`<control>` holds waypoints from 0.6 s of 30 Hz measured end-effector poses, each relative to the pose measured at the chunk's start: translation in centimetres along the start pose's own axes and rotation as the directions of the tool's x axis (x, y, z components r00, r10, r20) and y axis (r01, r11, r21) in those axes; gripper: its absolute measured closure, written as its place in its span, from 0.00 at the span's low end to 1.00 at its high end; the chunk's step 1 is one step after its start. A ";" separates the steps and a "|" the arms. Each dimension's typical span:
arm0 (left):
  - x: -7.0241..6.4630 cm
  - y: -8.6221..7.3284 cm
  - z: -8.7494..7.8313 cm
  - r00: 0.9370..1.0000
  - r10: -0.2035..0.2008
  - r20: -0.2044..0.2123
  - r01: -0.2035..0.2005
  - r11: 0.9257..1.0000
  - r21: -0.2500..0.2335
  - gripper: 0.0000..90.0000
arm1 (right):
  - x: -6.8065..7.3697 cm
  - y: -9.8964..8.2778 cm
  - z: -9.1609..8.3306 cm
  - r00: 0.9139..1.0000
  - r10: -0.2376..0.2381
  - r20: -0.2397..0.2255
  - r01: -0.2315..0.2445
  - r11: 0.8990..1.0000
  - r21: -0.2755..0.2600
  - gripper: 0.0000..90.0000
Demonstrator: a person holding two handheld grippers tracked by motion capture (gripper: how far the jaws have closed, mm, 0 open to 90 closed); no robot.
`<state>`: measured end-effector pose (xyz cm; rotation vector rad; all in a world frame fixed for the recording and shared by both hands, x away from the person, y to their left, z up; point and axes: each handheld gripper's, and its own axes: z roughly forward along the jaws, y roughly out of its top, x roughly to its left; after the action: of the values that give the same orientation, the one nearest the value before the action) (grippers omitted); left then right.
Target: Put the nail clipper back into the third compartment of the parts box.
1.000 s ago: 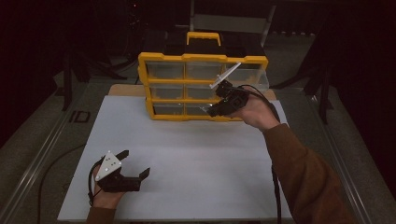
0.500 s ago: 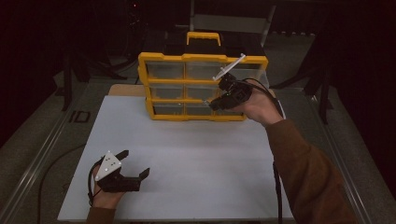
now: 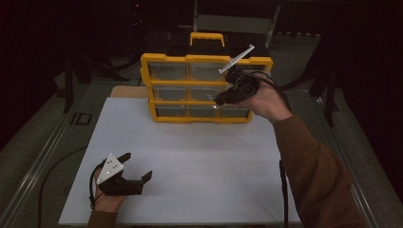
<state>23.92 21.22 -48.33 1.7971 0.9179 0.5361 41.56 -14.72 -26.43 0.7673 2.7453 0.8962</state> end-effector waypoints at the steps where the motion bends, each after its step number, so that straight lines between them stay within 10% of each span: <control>1: 0.0 0.0 0.0 1.000 0.000 0.000 0.000 1.000 0.000 0.00 | 0.0 0.1 -0.1 1.000 -0.001 0.001 0.001 1.000 -0.001 0.88; 18: 0.0 0.0 0.0 1.000 -0.002 -0.001 0.002 1.000 -0.002 0.00 | -1.0 1.3 -2.1 0.999 0.031 0.018 -0.031 0.999 -0.034 0.88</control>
<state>23.91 21.25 -48.33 1.7936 0.9196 0.5366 42.33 -15.43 -23.96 0.8101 2.7023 0.9350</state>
